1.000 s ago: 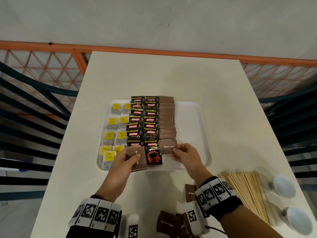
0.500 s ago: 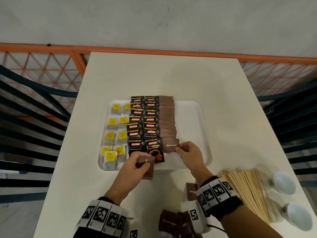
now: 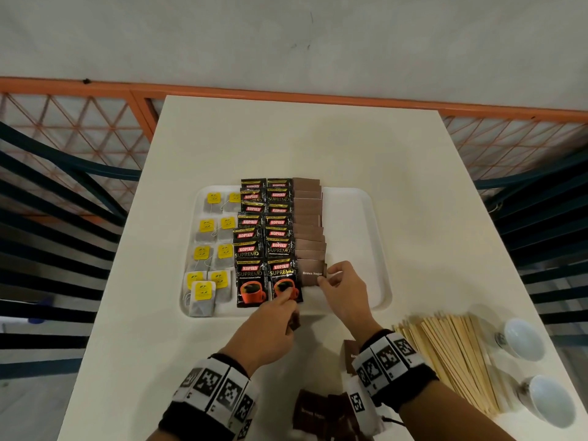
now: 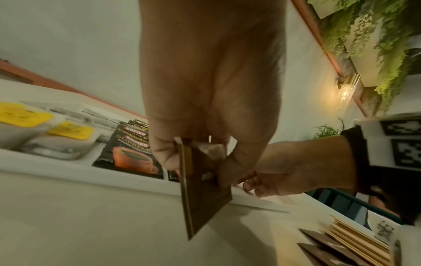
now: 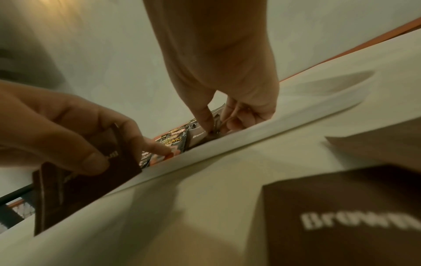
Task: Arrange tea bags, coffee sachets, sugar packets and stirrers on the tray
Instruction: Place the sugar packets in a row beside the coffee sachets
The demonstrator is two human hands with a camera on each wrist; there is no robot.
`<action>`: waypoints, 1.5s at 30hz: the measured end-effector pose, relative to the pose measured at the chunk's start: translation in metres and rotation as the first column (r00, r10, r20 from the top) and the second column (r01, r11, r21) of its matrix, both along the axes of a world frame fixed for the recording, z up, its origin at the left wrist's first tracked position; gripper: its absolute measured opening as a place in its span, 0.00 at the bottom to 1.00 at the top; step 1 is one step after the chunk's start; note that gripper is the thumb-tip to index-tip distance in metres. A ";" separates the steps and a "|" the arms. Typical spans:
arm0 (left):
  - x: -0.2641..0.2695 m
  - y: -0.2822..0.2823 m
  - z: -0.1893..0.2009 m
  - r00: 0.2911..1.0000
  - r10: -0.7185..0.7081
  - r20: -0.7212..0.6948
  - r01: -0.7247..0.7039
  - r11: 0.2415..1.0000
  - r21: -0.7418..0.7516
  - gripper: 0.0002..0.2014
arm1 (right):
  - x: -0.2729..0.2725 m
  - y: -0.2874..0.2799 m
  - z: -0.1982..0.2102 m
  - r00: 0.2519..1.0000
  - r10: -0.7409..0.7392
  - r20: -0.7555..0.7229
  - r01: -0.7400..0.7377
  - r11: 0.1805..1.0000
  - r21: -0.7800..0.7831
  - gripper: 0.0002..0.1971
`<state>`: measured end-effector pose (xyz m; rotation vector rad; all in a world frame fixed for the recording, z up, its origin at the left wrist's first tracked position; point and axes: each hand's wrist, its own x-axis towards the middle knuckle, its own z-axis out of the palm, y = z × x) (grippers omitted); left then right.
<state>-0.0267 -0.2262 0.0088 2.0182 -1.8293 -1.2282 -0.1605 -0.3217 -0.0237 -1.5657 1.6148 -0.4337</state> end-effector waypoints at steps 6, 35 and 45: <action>0.005 0.003 0.002 0.997 0.055 -0.061 -0.061 0.994 -0.092 0.10 | 0.001 -0.001 0.002 1.000 -0.011 -0.010 0.011 1.000 0.022 0.12; 0.020 0.029 0.001 0.794 0.444 -0.415 -0.486 0.874 0.004 0.06 | -0.031 -0.003 0.015 0.987 0.017 0.158 -0.037 0.992 0.125 0.03; 0.001 0.052 -0.008 0.953 0.123 -0.276 -0.145 0.987 -0.062 0.06 | -0.013 0.003 0.013 1.000 -0.006 -0.005 0.006 1.000 -0.003 0.12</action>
